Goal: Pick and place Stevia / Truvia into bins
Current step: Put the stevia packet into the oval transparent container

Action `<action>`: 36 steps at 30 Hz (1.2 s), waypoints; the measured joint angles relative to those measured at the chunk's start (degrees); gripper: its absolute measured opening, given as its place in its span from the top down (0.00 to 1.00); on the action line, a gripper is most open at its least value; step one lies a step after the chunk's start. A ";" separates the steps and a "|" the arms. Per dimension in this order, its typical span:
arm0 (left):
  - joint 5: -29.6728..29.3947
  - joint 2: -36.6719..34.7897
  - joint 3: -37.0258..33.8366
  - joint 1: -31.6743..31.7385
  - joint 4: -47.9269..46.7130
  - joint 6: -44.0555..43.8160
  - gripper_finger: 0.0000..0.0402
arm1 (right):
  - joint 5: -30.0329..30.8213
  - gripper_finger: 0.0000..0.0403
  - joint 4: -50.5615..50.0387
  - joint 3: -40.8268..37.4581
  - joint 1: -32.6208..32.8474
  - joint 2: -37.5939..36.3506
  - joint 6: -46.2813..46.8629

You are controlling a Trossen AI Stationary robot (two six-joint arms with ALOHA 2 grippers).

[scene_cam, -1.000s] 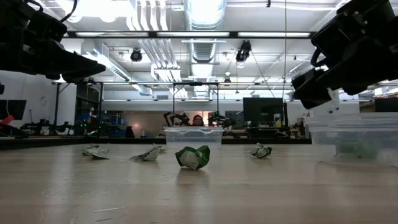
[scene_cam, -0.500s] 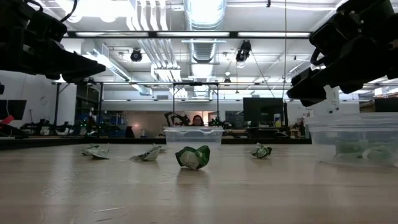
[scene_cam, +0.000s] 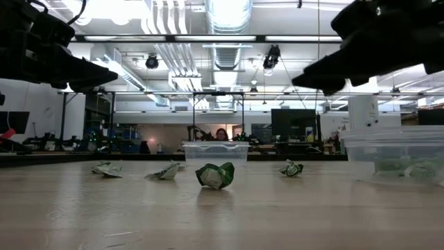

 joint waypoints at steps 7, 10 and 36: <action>0.00 0.01 0.00 -0.02 0.00 0.01 0.61 | -1.81 0.39 4.93 0.70 -6.48 0.02 -4.74; 0.00 -0.01 0.00 0.00 0.00 0.01 0.61 | -10.39 0.40 9.69 -0.83 -11.56 -0.07 -6.83; 0.00 -0.01 0.00 -0.02 0.00 0.00 0.61 | -19.81 0.38 11.56 -15.20 -19.32 -23.96 -2.55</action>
